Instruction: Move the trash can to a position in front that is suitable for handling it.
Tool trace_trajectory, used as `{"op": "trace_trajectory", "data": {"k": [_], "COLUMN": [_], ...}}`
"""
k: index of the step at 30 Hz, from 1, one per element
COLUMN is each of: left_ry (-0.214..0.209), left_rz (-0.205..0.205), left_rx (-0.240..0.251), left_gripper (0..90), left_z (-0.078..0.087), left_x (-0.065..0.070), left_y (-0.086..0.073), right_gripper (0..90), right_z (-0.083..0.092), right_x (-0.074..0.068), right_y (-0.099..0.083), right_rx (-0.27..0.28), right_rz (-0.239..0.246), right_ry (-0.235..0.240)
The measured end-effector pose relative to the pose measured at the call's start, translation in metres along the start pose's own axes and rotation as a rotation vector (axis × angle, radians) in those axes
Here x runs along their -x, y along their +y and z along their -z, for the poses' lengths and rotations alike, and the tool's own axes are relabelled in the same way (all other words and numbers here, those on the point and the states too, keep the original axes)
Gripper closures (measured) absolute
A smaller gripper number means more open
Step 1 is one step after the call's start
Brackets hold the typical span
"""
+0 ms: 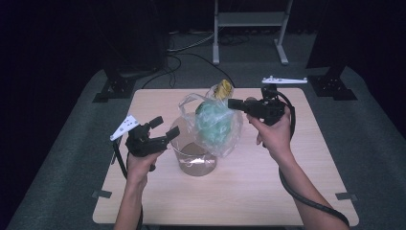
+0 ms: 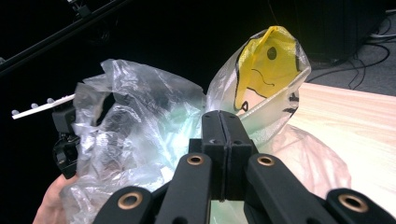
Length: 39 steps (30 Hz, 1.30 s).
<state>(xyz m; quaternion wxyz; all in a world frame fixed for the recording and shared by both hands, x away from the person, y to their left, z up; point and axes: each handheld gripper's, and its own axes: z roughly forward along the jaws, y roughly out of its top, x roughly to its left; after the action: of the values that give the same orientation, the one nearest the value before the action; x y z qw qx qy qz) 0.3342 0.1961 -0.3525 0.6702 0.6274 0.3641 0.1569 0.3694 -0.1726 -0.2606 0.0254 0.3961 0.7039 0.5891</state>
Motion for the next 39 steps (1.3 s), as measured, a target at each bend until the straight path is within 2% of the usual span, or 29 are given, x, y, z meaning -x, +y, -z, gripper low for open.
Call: {"op": "trace_trajectory", "data": {"k": [13, 22, 31, 39], "left_ry": [-0.001, -0.001, -0.004, -0.002], "left_rz": [-0.006, -0.008, -0.011, -0.012], "left_rx": [-0.006, -0.009, -0.015, -0.013], "left_gripper": [7.4, 7.3, 7.3, 7.4], "left_z": [-0.001, -0.001, -0.003, -0.002], "left_x": [0.001, 0.001, 0.002, 0.002], "left_y": [0.0, -0.001, -0.002, -0.001], "right_gripper": [90.0, 90.0, 90.0, 90.0], "right_z": [0.018, 0.031, 0.044, 0.054], "right_x": [0.006, 0.005, 0.006, 0.012], "right_y": [0.001, 0.002, -0.004, -0.008], "right_rx": [0.024, 0.037, 0.05, 0.057], "right_rz": [-0.007, -0.003, 0.006, -0.01], "right_ry": [-0.008, -0.015, -0.026, -0.037]}}
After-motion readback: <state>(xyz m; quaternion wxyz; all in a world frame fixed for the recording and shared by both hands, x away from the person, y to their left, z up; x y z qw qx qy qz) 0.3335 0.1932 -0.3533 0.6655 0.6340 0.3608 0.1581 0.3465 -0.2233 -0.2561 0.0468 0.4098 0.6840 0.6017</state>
